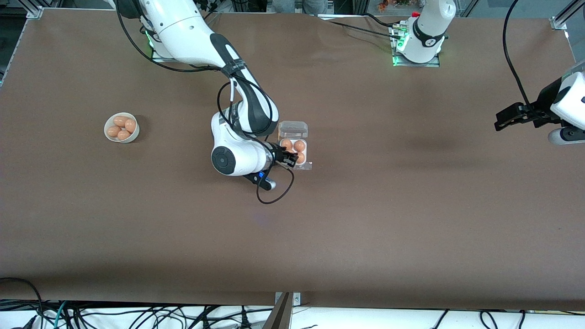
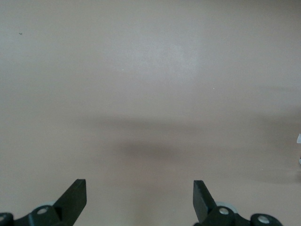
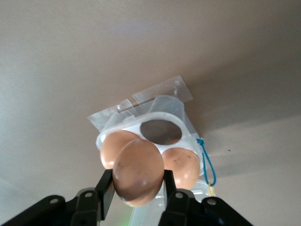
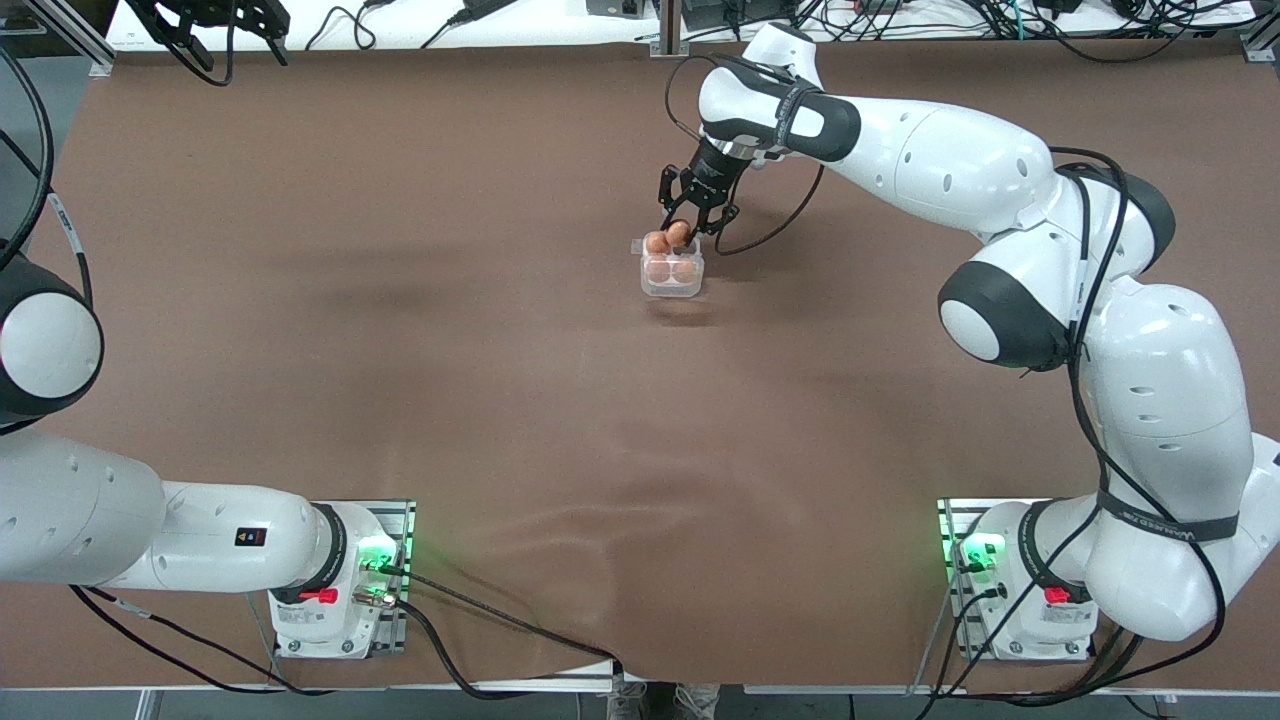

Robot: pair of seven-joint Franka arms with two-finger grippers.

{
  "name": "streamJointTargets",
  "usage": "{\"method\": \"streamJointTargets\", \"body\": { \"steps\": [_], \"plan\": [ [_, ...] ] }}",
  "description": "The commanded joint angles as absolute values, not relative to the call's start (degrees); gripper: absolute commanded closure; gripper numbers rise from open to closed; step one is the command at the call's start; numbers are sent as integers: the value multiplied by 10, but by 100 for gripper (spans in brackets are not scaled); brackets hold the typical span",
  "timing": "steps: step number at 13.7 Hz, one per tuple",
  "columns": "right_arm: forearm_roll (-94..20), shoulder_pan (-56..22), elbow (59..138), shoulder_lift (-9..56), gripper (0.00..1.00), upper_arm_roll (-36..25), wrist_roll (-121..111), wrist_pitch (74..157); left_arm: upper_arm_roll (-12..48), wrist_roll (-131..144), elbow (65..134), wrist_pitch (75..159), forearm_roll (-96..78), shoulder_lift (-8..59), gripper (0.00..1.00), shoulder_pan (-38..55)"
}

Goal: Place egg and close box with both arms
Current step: 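Lower the egg into the empty carton cup with the right gripper, then release the egg and withdraw the right gripper while the left gripper reaches the carton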

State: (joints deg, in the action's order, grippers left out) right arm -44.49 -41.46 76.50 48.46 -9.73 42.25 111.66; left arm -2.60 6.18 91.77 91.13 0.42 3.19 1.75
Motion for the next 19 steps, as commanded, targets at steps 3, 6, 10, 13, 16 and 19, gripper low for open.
{"method": "streamJointTargets", "body": {
  "steps": [3,6,10,13,16,19],
  "plan": [
    [-453,-405,763,488,68,-95,429,1080,-24,64,900,902,-5,34,0,16],
    [-452,-405,763,497,65,-95,431,1085,-24,64,900,902,-5,34,0,16],
    [-449,-405,759,501,0,-97,430,1089,-23,64,900,902,-5,34,0,16],
    [-447,-404,751,492,0,-110,424,1084,-23,58,900,901,-5,34,0,16],
    [-436,-406,745,479,0,-147,423,1081,-20,57,900,901,-13,35,0,25],
    [-412,-408,746,459,0,-204,403,1080,-10,67,900,898,-55,52,0,54]
  ]
}}
